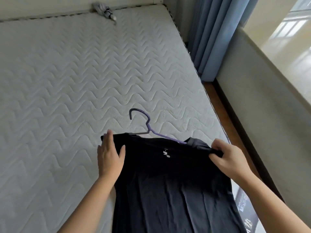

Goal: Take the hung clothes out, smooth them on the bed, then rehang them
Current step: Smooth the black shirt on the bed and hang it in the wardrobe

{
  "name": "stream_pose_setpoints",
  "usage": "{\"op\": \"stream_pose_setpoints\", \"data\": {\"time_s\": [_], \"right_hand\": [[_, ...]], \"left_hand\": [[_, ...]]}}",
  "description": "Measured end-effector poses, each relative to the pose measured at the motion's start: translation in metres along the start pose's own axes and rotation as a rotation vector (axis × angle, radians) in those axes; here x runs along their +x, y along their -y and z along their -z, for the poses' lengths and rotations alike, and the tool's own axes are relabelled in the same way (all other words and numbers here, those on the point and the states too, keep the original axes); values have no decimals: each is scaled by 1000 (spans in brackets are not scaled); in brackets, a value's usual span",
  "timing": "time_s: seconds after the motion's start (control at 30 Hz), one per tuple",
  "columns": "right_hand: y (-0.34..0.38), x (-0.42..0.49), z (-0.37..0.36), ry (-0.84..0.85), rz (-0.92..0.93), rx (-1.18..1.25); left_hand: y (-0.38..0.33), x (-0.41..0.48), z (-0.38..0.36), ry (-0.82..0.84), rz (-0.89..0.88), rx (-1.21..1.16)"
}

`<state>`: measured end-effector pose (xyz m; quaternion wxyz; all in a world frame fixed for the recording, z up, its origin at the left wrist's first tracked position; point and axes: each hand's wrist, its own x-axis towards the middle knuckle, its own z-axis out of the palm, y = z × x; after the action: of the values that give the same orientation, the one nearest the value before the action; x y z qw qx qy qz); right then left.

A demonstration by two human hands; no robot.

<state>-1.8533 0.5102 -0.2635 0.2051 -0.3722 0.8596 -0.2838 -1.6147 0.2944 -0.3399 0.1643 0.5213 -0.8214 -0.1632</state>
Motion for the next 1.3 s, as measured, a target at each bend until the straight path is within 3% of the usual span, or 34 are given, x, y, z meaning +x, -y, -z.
{"op": "stream_pose_setpoints", "data": {"time_s": [0.2,0.33,0.43,0.57,0.73,0.97,1.3], "right_hand": [[24,-41,48,-43,59,31],[35,-69,66,25,30,-40],[47,-90,67,117,43,-226],[73,-113,60,125,236,-352],[138,-129,54,57,484,-347],[253,-181,12,159,779,-302],[435,-383,-137,466,1111,-244]], "left_hand": [[-34,-1,90,57,-75,-31],[-45,-41,142,78,19,-133],[-47,-76,172,38,28,-169],[-35,-126,220,-94,66,-166],[0,-185,285,-238,225,-199],[76,-297,380,-456,439,-172],[217,-562,489,-766,915,-155]]}}
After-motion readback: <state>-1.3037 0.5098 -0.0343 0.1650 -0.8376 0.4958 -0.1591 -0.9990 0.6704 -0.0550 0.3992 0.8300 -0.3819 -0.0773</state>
